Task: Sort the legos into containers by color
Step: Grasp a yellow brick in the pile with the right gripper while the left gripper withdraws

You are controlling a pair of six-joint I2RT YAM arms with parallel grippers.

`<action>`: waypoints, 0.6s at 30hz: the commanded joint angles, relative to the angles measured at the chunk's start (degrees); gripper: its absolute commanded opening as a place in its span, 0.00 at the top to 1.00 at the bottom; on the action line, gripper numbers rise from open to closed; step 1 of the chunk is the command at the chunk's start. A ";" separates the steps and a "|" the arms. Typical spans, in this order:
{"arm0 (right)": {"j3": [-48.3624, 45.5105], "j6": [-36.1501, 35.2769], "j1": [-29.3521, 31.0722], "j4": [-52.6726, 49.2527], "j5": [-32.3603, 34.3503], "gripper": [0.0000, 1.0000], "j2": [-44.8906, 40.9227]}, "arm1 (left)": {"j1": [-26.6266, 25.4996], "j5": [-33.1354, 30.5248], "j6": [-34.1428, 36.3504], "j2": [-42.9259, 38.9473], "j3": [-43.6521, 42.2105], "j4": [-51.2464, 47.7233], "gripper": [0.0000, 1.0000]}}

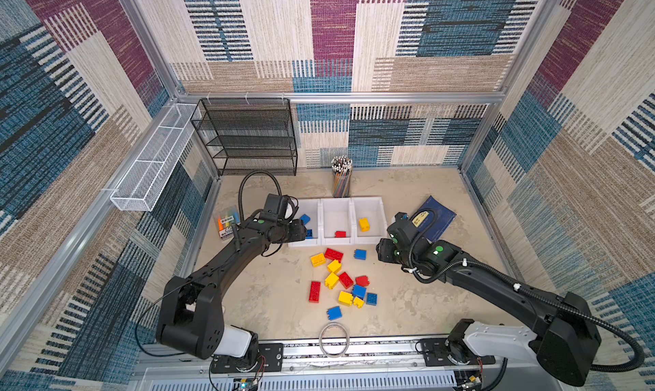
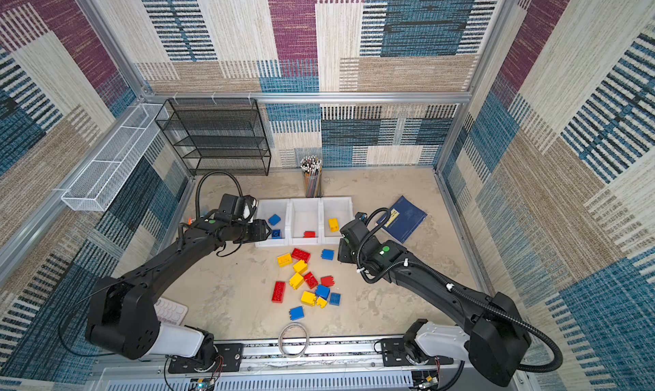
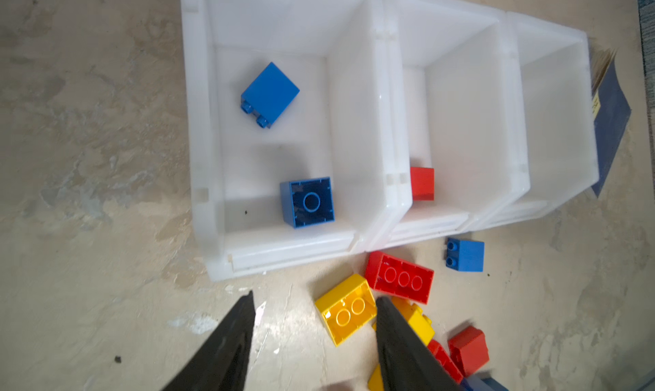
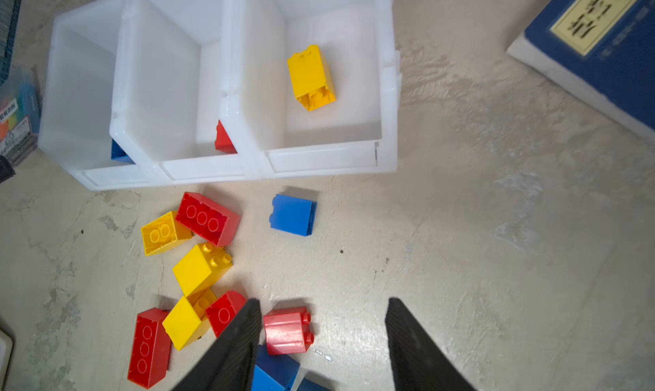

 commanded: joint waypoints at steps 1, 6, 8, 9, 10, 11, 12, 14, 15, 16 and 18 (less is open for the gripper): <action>0.91 -0.97 1.84 2.17 -2.75 0.41 2.34 | 0.08 -2.31 -3.23 -4.74 -4.58 0.80 0.42; 3.47 -0.15 7.99 2.14 -4.51 0.41 8.80 | 0.11 -4.64 -5.97 -12.77 -13.05 1.63 0.41; 4.45 -0.09 10.87 2.34 -5.06 0.41 11.04 | 0.12 -5.36 -6.57 -15.13 -15.09 1.48 0.41; 5.05 -0.30 12.24 2.26 -5.27 0.41 12.18 | 0.09 -5.54 -6.84 -16.16 -15.86 1.28 0.41; 5.49 -0.63 13.30 2.10 -5.44 0.41 13.08 | 0.09 -5.57 -6.98 -16.84 -16.49 1.15 0.41; 6.00 -1.02 14.50 1.87 -5.58 0.41 14.03 | 0.10 -5.61 -7.22 -17.54 -17.02 0.91 0.40; 6.50 -1.57 15.57 1.68 -5.81 0.41 15.01 | 0.12 -5.65 -7.48 -17.98 -17.50 0.75 0.40; 7.22 -3.51 17.44 1.94 -6.62 0.41 16.70 | 0.09 -5.57 -7.93 -18.73 -18.30 0.67 0.40; 7.70 -5.05 18.38 2.07 -7.19 0.41 17.62 | 0.12 -5.44 -8.28 -18.95 -18.60 0.60 0.40; 8.04 -6.34 19.16 2.16 -7.76 0.41 18.35 | 0.16 -5.19 -8.56 -19.05 -18.83 0.64 0.40; 8.63 -10.01 20.57 2.48 -9.63 0.41 20.13 | 0.16 -4.22 -9.11 -19.26 -19.15 0.63 0.40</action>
